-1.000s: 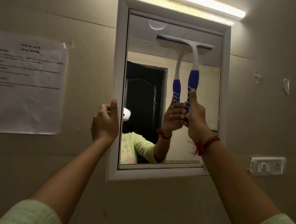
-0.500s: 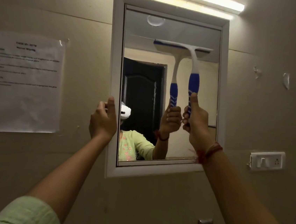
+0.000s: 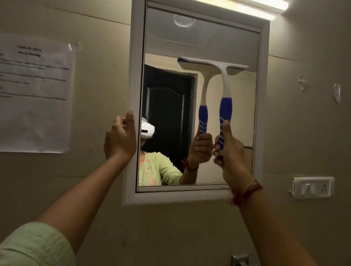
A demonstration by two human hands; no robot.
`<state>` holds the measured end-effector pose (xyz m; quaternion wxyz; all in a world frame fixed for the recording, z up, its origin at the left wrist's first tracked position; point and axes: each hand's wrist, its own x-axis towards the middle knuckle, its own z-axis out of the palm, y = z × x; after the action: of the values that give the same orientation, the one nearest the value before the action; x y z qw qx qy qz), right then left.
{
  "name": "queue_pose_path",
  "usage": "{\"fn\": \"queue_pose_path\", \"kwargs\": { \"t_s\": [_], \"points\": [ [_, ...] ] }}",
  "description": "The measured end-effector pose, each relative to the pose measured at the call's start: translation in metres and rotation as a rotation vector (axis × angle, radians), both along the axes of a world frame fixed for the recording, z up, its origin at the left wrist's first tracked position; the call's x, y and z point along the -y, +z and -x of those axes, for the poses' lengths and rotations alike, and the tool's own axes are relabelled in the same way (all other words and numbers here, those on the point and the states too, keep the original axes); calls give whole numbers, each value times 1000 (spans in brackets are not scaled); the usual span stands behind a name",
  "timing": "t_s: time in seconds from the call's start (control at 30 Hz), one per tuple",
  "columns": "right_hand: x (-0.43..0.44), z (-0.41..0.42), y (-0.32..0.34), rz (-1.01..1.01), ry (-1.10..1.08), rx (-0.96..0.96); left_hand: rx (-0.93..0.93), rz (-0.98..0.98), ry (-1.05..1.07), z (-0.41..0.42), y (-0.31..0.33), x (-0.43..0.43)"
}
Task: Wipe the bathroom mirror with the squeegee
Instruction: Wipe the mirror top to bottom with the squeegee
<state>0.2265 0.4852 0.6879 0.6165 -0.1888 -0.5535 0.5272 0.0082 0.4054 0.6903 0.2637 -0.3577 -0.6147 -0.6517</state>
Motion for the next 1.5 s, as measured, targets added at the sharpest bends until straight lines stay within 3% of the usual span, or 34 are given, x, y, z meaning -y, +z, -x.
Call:
{"fn": "queue_pose_path", "kwargs": {
  "t_s": [0.1, 0.3, 0.5, 0.67, 0.83, 1.07, 1.17, 1.33, 1.5],
  "points": [
    [0, 2, 2, -24, 88, -44, 5, 3, 3, 1, -1, -1],
    [-11, -3, -57, 20, 166, 58, 10, 5, 14, 1, 0, -1],
    [-9, -5, -23, -9, 131, -2, 9, 9, 21, 0, 0, -2],
    [-4, -6, -44, 13, 276, -14, 6, 9, 31, 0, -1, -2],
    [-4, -6, -92, 91, 113, 70, 7, 2, 28, 0, -1, -1],
    [5, -11, -42, 35, 226, -24, 9, 29, 36, 3, 0, -1],
    [6, -9, -52, 44, 297, -9, 7, 18, 31, 3, -1, -1],
    [3, -12, -107, 146, 185, 52, 13, -4, 18, 3, -1, -2],
    [7, -16, -77, 148, 205, 3, 19, 9, 24, 4, -1, -3]
  ]
}}
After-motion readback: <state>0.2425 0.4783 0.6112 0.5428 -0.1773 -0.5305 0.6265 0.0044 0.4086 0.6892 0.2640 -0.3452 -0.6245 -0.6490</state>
